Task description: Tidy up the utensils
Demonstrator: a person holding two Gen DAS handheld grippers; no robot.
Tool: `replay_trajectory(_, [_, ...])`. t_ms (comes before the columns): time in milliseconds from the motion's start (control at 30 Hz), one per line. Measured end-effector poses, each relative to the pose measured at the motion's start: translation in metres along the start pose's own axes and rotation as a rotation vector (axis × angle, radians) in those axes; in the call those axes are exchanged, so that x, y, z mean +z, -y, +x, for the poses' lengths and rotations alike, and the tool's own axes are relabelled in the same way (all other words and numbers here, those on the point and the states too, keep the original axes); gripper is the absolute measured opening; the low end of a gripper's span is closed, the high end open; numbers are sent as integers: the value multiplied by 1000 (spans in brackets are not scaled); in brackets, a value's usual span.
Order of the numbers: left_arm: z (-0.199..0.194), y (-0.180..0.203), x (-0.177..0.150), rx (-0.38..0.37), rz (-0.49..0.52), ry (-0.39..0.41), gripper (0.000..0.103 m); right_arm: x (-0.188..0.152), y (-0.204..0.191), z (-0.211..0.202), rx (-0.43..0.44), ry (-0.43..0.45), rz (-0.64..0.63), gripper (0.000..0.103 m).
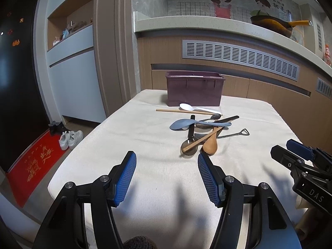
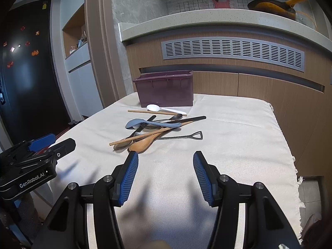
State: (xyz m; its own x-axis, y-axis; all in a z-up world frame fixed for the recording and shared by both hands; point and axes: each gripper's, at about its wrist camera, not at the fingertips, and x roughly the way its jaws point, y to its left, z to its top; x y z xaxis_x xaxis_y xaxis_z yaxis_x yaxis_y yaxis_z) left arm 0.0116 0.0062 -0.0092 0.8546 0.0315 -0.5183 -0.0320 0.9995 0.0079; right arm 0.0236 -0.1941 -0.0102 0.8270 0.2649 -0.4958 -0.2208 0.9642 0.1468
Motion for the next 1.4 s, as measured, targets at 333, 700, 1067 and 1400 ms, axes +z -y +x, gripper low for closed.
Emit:
replay_trajectory(333, [2, 1, 1, 3, -1, -8, 62, -1, 1, 1, 2, -2, 6, 53])
replay_trajectory(700, [3, 1, -1, 3, -1, -10, 62, -1, 2, 1, 4, -3, 10, 53])
replay_trajectory(1067, [3, 1, 0, 4, -1, -16, 62, -3, 2, 2, 6, -10, 17, 53])
replay_trajectory(1400, [3, 1, 1, 6, -2, -13, 62, -3, 2, 2, 7, -12, 19, 53])
